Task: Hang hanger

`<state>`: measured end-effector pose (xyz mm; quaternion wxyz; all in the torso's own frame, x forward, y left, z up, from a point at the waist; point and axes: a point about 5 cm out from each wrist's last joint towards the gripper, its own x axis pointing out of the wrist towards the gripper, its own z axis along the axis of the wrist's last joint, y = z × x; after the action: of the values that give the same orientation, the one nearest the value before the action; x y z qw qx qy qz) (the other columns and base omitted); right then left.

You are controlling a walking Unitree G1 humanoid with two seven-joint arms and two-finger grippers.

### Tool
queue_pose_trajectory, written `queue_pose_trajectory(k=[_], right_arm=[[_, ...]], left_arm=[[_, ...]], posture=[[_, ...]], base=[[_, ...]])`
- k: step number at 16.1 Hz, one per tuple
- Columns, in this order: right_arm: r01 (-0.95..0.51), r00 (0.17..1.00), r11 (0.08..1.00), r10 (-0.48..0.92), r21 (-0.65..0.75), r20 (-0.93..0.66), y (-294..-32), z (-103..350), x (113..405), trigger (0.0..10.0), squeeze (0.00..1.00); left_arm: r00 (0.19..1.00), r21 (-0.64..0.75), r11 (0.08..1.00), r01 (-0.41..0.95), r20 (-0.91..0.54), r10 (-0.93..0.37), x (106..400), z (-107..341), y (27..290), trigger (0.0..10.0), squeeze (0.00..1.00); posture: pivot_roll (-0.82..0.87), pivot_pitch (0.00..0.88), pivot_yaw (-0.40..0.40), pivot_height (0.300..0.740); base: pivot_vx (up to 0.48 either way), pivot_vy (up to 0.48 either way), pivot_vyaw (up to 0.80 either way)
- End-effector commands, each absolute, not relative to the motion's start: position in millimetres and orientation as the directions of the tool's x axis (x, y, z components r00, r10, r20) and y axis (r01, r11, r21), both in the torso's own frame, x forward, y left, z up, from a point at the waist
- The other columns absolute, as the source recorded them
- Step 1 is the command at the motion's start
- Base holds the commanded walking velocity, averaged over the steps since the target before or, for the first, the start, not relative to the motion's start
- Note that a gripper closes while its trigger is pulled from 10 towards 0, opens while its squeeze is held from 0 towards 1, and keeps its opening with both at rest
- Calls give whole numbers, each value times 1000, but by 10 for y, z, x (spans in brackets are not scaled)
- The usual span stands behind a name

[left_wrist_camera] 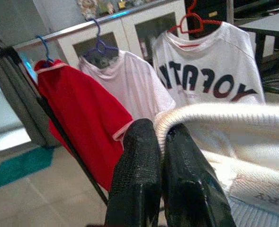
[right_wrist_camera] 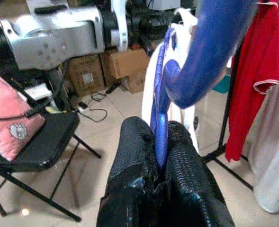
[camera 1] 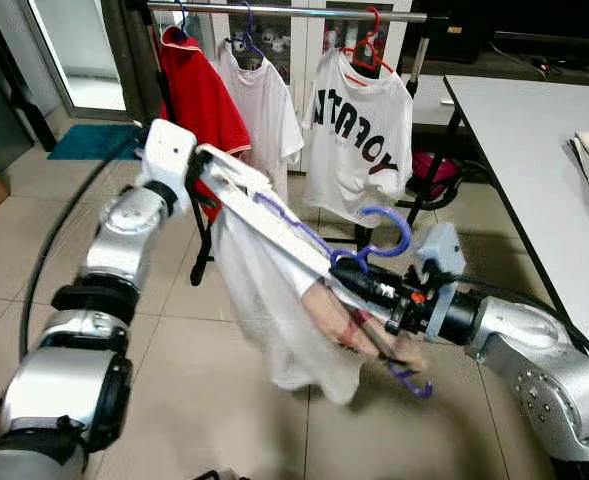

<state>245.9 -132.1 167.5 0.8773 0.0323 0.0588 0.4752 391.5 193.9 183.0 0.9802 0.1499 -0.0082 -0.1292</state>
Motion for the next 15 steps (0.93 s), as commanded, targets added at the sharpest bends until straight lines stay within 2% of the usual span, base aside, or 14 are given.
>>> queue_pose_trajectory(k=[1, 2, 3, 4, 5, 6, 7, 8, 9, 12, 13, 15], right_arm=[[-792, 600, 594, 800, 145, -3, -1390, 1774, 2518, 0, 0], [-761, 638, 626, 770, 169, 18, -1422, 1795, 2571, 0, 0], [-773, 622, 608, 783, 182, 25, -1439, 1807, 2555, 0, 0], [-785, 604, 598, 797, 161, -15, -1475, 1783, 2526, 0, 0], [-751, 640, 646, 763, 135, -86, -1546, 1723, 2549, 0, 0], [-699, 694, 715, 672, -16, -259, -1626, 1581, 2616, 0, 0], [-684, 708, 712, 596, -159, -379, -1676, 1472, 2647, 0, 0], [-689, 709, 669, 543, -278, -451, -1675, 1397, 2674, 0, 0], [-703, 697, 658, 564, -270, -442, -1524, 1425, 2705, 0, 0], [-734, 671, 620, 601, -276, -435, -1293, 1499, 2746, 0, 0], [-738, 668, 600, 587, -308, -456, -1253, 1494, 2766, 0, 0], [-725, 682, 608, 568, -323, -460, -1271, 1520, 2786, 0, 0]], left_arm=[[973, 256, 940, 225, -18, -228, 3924, 1825, 1988, 0, 0], [969, 237, 940, 245, -38, -243, 3910, 1748, 1950, 0, 0], [978, 227, 951, 209, -33, -207, 3907, 1725, 1999, 0, 0], [989, 231, 961, 150, -20, -150, 3906, 1745, 2111, 0, 0], [994, 229, 968, 105, 2, -109, 3907, 1809, 2228, 0, 0], [994, 272, 957, 103, 16, -112, 3908, 1883, 2291, 0, 0], [991, 301, 947, 117, 30, -132, 3911, 1935, 2293, 0, 0], [982, 323, 934, 154, 59, -182, 3925, 2017, 2225, 0, 0], [955, 364, 902, 231, 93, -282, 3948, 2125, 2036, 0, 0], [902, 420, 841, 341, 105, -418, 3973, 2207, 1688, 0, 0], [872, 466, 796, 388, 96, -481, 3970, 2220, 1503, 0, 0], [847, 522, 739, 425, 58, -528, 3954, 2192, 1393, 0, 0]], posture=[[-182, 0, 14, 740], [-182, 0, 12, 740], [-181, 0, 12, 740], [-180, 0, 12, 740], [-180, 0, 12, 740], [-181, 0, 14, 740], [-186, 0, 19, 740], [-184, 0, 16, 740], [-179, 0, 8, 740], [-172, 0, -6, 740], [-175, 0, -5, 740], [-177, 0, -3, 740]], base=[[0, 0, 0], [0, 0, 0], [0, 0, 0], [0, 0, 0], [0, 0, 0], [0, 0, 0], [0, 0, 0], [0, 0, 0], [0, 0, 0], [0, 0, 0], [0, 0, 0], [0, 0, 0]])
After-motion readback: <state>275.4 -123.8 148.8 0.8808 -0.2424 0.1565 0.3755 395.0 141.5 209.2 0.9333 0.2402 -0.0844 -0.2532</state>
